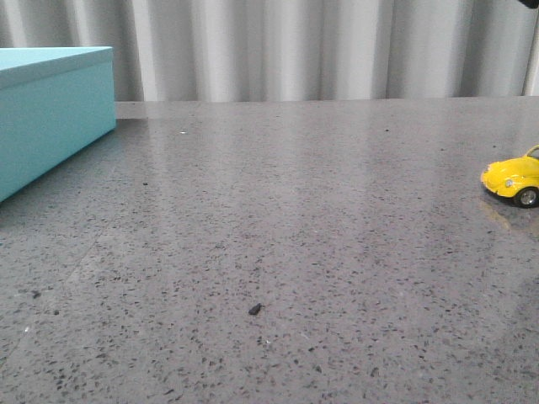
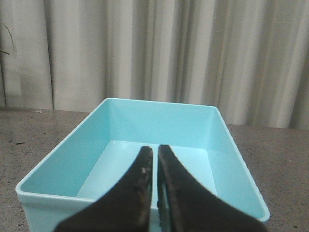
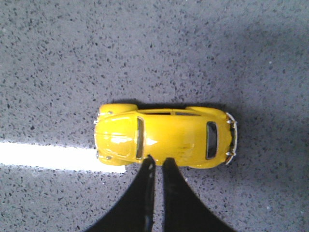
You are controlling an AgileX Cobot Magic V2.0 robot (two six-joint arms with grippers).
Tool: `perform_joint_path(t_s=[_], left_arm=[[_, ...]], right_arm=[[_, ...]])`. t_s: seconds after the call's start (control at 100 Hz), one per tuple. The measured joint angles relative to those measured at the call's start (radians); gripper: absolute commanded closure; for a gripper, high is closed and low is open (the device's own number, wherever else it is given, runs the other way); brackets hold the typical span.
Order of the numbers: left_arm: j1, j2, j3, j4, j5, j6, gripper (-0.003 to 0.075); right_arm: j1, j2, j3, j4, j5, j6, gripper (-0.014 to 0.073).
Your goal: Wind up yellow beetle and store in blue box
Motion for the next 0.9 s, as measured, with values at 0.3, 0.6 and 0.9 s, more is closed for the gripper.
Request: perform_joint_path(t_s=[0.3, 0.6, 0.9], left_arm=[[0.0, 0.0, 0.0, 0.0, 0.0, 0.0, 0.0741], [0.0, 0.0, 0.0, 0.0, 0.0, 0.0, 0.0741], [0.0, 0.0, 0.0, 0.0, 0.0, 0.0, 0.0741]], right_arm=[[0.0, 0.052, -0.032, 0.004, 0.031, 0.0, 0.0635], [0.0, 0.102, -0.034, 0.004, 0.031, 0.0, 0.0635], [0.0, 0.116, -0.034, 0.004, 0.02, 0.0, 0.0635]])
